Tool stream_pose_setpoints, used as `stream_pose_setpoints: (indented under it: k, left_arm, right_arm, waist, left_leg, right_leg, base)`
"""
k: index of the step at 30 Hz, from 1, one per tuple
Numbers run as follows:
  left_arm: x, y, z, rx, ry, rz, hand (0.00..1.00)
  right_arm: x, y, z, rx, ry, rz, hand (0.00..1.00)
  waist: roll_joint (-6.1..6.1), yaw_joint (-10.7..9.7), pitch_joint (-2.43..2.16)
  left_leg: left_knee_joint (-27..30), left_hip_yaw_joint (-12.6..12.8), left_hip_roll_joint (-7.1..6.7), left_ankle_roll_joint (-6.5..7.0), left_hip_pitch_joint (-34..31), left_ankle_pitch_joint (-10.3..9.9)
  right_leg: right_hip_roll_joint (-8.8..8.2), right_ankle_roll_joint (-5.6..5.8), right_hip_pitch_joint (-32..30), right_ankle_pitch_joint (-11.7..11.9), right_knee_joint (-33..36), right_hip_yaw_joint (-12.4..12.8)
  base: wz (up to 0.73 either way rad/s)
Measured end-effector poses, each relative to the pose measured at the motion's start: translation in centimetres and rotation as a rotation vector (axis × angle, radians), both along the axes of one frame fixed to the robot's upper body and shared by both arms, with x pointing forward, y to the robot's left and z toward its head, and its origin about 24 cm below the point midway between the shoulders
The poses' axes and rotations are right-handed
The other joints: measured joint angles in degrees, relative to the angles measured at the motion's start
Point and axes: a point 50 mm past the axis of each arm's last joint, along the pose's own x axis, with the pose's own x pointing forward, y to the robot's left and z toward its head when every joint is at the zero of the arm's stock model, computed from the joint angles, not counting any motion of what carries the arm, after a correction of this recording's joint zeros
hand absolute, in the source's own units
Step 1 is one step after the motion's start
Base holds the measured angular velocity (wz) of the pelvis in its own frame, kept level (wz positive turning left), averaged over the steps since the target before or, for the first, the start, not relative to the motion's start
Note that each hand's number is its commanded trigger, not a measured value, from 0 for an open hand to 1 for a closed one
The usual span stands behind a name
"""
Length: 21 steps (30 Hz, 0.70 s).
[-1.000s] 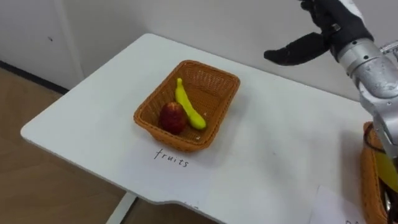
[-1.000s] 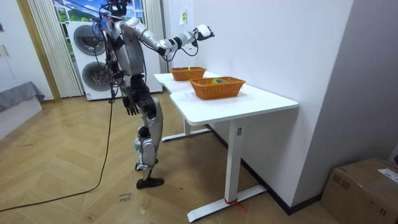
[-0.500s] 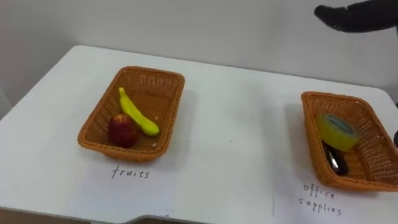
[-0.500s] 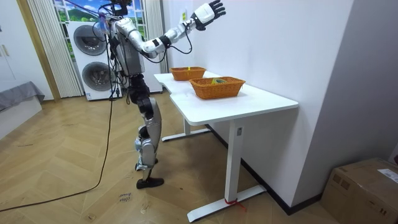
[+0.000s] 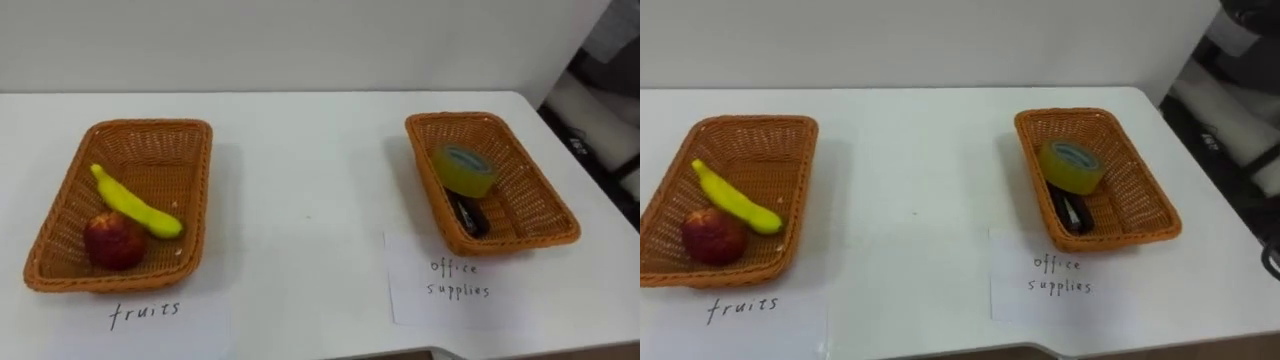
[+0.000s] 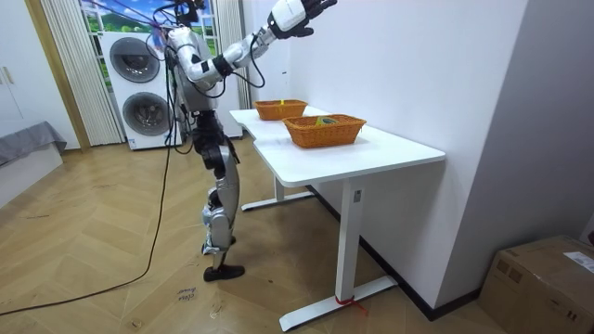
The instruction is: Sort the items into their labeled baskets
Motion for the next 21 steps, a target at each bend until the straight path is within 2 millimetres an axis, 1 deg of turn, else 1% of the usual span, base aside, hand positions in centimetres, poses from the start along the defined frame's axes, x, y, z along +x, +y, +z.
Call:
stream_pose_setpoints:
  k: [2,5,7,8,9,10,11,13,14,15,16,17,19,21]
  left_arm:
    - [0.3,0.0,0.0,0.011,-0.014,-0.001,0.00]
    - [0.3,0.0,0.1,0.014,-0.024,-0.005,0.00]
    - [0.4,0.0,0.1,0.020,-0.027,-0.004,0.00]
    - [-0.1,0.1,0.1,0.032,-0.019,0.001,0.00]
    - [-0.4,0.2,0.1,0.043,-0.015,0.004,0.00]
    - [-0.5,0.2,0.1,0.047,-0.013,0.006,0.00]
    - [-0.5,0.1,0.0,0.051,-0.017,0.007,0.00]
    - [-0.7,0.1,0.0,0.059,-0.014,0.010,0.00]
    - [-0.9,0.2,0.1,0.072,-0.013,0.013,0.00]
    - [-1.1,0.3,0.1,0.084,-0.012,0.015,0.00]
    - [-1.1,0.3,0.1,0.088,-0.012,0.015,0.00]
    - [-0.9,0.2,0.1,0.094,-0.015,0.004,0.00]
    - [-0.7,0.1,0.1,0.100,-0.027,-0.008,0.00]
    - [-0.5,0.2,0.2,0.110,-0.043,-0.006,0.00]
  right_arm:
    - [-0.6,-0.6,-0.5,0.010,0.010,-0.037,0.00]
    - [-1.5,-1.5,-1.3,0.030,0.028,-0.085,0.00]
    - [-1.9,-1.9,-1.9,0.038,0.044,-0.112,0.00]
    - [-2.3,-2.1,-2.5,0.055,0.060,-0.122,0.00]
    - [-2.7,-2.4,-3.2,0.080,0.072,-0.140,0.00]
    - [-3.0,-2.6,-3.5,0.099,0.075,-0.150,0.00]
    - [-3.6,-2.9,-4.1,0.129,0.078,-0.176,0.00]
    - [-4.7,-3.6,-5.0,0.162,0.090,-0.224,0.00]
    - [-5.4,-3.9,-5.6,0.196,0.095,-0.254,0.00]
    - [-6.0,-4.2,-6.2,0.224,0.095,-0.288,0.00]
    - [-6.2,-4.2,-6.4,0.234,0.091,-0.305,0.00]
    - [-6.6,-4.5,-7.0,0.251,0.089,-0.339,0.00]
    - [-7.2,-4.9,-8.2,0.276,0.100,-0.388,0.00]
    - [-8.2,-5.1,-9.9,0.317,0.125,-0.456,0.00]
  waist:
    - [0.29,-0.1,-0.03]
    - [1.05,-0.3,-0.22]
    - [1.48,-0.4,-0.19]
    - [1.52,-0.5,-0.12]
    - [1.56,-0.6,0.10]
    - [1.55,-0.6,0.11]
    - [1.15,-0.6,0.35]
    - [0.98,-0.8,0.43]
    - [0.70,-1.1,0.39]
    - [0.69,-1.2,0.55]
    - [0.68,-1.2,0.55]
    - [0.76,-1.3,0.68]
    - [0.67,-1.4,0.70]
    - [0.68,-1.4,0.69]
  left_leg:
    - [-0.1,0.2,0.13,-0.13,0.0,-0.1]
    - [-0.2,0.6,0.31,-0.29,0.1,-0.2]
    - [-0.2,1.2,0.54,-0.45,0.5,-0.4]
    - [-0.2,1.6,0.71,-0.54,0.8,-0.4]
    - [-0.3,1.8,0.86,-0.69,1.2,-0.5]
    - [-0.4,1.9,0.93,-0.74,1.4,-0.5]
    - [-0.3,2.2,1.04,-0.91,1.4,-0.6]
    - [0.0,2.2,1.21,-1.04,1.1,-0.8]
    - [0.5,2.3,1.37,-1.18,0.7,-0.9]
    - [2.1,2.3,1.96,-1.40,-0.1,-1.5]
    - [2.9,2.4,2.22,-1.54,-0.5,-1.8]
    - [4.2,2.5,2.80,-1.78,-0.9,-2.3]
    - [5.0,2.5,3.28,-2.12,-0.9,-2.5]
    - [5.5,2.4,3.79,-2.44,-0.9,-2.7]
  right_leg:
    - [0.17,0.00,-0.1,0.0,0.0,0.2]
    - [0.41,-0.02,-0.1,0.0,0.0,0.6]
    - [0.62,-0.02,-0.1,0.0,-0.1,1.1]
    - [0.78,-0.06,-0.1,0.0,-0.1,1.2]
    - [0.93,-0.10,0.2,0.0,-0.1,1.2]
    - [1.00,-0.12,0.2,0.0,-0.1,1.2]
    - [1.07,-0.35,0.1,-0.1,0.0,1.2]
    - [1.13,-0.72,-0.2,-0.4,0.6,1.2]
    - [1.16,-0.95,-0.8,-0.8,1.3,1.2]
    - [1.41,-1.29,-1.3,-1.1,1.9,1.2]
    - [1.50,-1.47,-1.7,-1.3,2.1,1.3]
    - [1.57,-1.74,-1.9,-1.5,2.5,1.5]
    - [1.84,-2.12,-1.9,-2.0,3.0,1.7]
    - [2.37,-2.43,-2.0,-2.1,3.3,2.3]
  base:
    - [-0.07]
    - [-0.06]
    - [-0.13]
    - [-0.15]
    - [-0.15]
    - [-0.14]
    - [-0.10]
    - [-0.04]
    - [-0.03]
    - [-0.08]
    - [-0.12]
    - [-0.15]
    - [-0.08]
    - [-0.05]
